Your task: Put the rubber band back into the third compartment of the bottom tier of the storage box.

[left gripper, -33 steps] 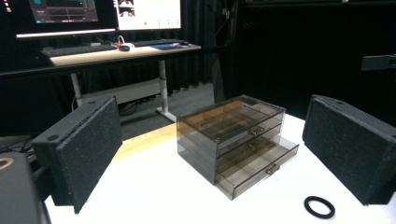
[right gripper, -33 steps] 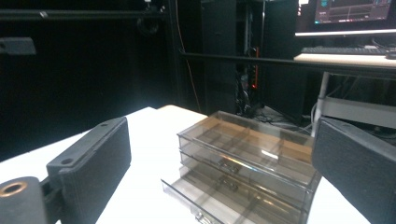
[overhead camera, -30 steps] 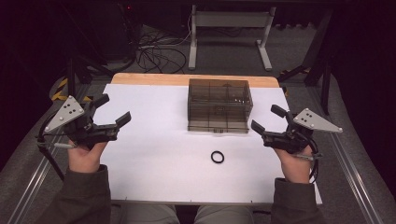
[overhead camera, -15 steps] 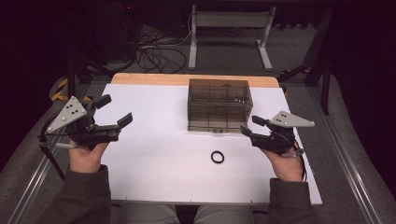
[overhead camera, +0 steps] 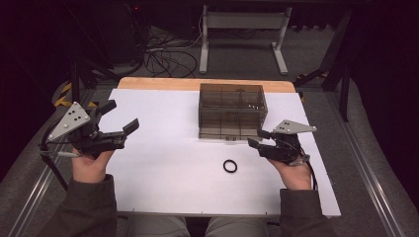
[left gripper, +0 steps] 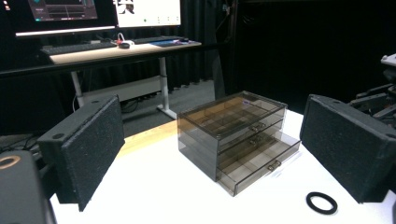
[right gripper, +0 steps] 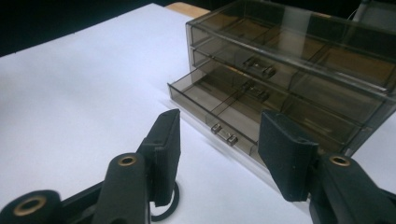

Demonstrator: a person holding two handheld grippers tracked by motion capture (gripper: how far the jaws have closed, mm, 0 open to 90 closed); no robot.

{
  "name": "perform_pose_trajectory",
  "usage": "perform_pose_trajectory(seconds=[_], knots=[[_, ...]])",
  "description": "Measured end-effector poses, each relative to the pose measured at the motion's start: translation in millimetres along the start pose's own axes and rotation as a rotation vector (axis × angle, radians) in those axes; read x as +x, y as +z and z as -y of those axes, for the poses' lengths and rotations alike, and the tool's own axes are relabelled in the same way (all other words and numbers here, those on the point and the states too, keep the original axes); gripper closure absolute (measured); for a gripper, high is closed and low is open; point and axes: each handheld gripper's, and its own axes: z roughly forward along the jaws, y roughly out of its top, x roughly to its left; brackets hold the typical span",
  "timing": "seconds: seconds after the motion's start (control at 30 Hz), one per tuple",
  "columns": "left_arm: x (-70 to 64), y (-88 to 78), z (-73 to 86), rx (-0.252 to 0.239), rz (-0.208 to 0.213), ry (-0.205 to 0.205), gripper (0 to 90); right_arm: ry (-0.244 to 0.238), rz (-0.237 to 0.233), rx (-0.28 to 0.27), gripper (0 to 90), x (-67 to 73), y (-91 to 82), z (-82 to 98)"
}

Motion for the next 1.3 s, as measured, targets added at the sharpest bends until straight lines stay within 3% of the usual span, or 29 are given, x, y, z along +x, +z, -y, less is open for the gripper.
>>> perform_pose_trajectory(seconds=[1.3], knots=[[-1.2,2.7,1.6,0.015,0.012,0.005,8.7,-0.024,-0.088,0.236,64.2,11.5,59.7,29.4]])
